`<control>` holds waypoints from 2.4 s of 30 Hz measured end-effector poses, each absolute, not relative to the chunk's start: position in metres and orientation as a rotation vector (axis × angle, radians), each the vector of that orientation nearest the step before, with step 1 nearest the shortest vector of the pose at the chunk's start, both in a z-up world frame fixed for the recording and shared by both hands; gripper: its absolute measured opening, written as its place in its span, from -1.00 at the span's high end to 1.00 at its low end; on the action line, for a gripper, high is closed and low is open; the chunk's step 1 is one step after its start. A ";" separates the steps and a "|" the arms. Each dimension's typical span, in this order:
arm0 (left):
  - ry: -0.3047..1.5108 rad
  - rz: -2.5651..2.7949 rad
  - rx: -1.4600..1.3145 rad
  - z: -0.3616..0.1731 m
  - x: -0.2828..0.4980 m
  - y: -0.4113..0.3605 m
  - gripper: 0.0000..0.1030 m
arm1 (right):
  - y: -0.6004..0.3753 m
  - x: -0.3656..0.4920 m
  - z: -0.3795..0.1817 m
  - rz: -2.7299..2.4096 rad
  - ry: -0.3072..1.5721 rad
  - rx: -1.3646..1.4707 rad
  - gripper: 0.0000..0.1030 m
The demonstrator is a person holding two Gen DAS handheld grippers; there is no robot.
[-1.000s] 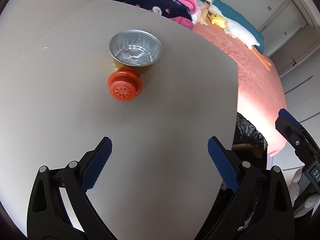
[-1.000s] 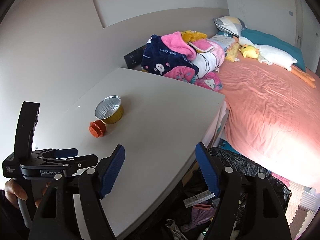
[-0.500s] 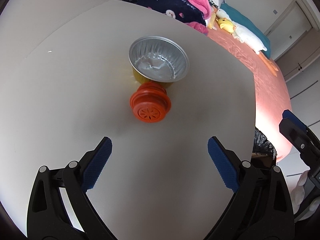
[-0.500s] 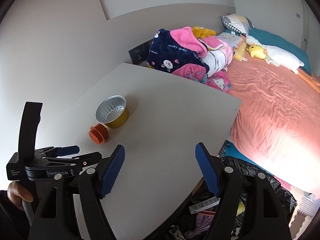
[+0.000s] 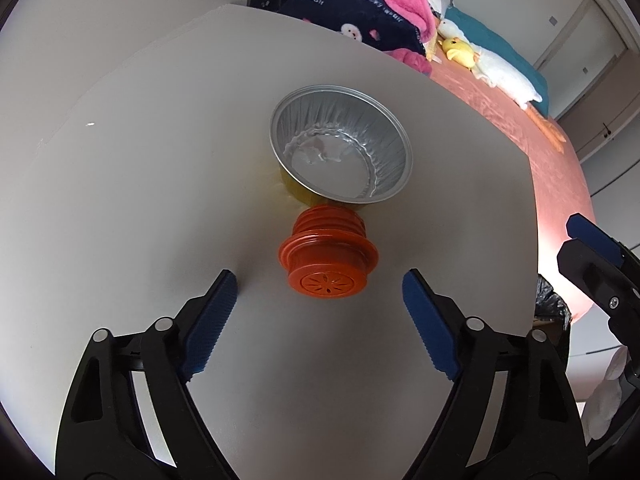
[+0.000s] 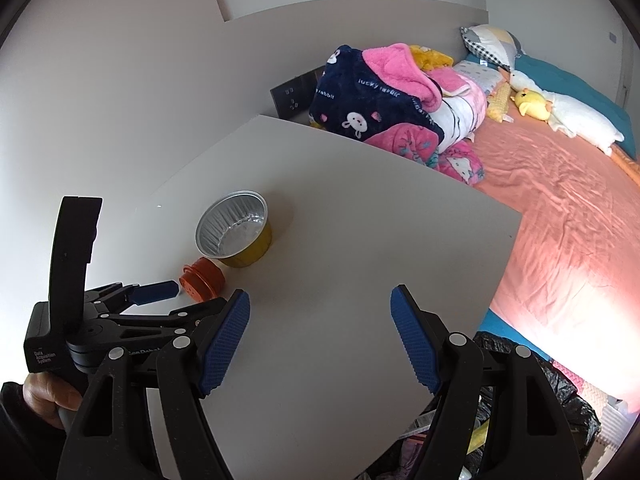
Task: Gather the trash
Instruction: 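Move both grippers back over the table toward the foil cup and orange cap, then grasp the orange cap with the left gripper while the right gripper grasps the foil cup rim, then carry the orange cap and foil cup over the black trash bag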
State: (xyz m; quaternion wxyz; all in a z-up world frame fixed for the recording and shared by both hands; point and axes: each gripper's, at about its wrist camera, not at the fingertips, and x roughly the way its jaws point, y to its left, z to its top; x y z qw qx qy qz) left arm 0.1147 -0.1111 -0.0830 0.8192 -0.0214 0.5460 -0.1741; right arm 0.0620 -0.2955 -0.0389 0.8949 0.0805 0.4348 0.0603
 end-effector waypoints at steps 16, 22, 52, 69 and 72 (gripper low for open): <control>1.112 -0.343 -0.092 -0.079 0.111 -0.083 0.12 | -0.268 0.089 -0.048 0.177 0.926 0.132 -0.43; 1.089 -0.296 -0.113 -0.072 0.111 -0.059 0.12 | -0.248 0.105 -0.054 0.215 0.938 0.109 -0.43; 1.104 -0.234 -0.185 -0.079 0.121 -0.015 0.12 | -0.207 0.181 -0.098 0.202 0.995 0.091 -0.34; 1.087 -0.251 -0.177 -0.071 0.118 -0.022 0.12 | -0.223 0.168 -0.083 0.204 0.969 0.124 0.81; 1.076 -0.263 -0.172 -0.065 0.114 -0.027 0.12 | -0.227 0.161 -0.074 0.199 0.953 0.113 0.81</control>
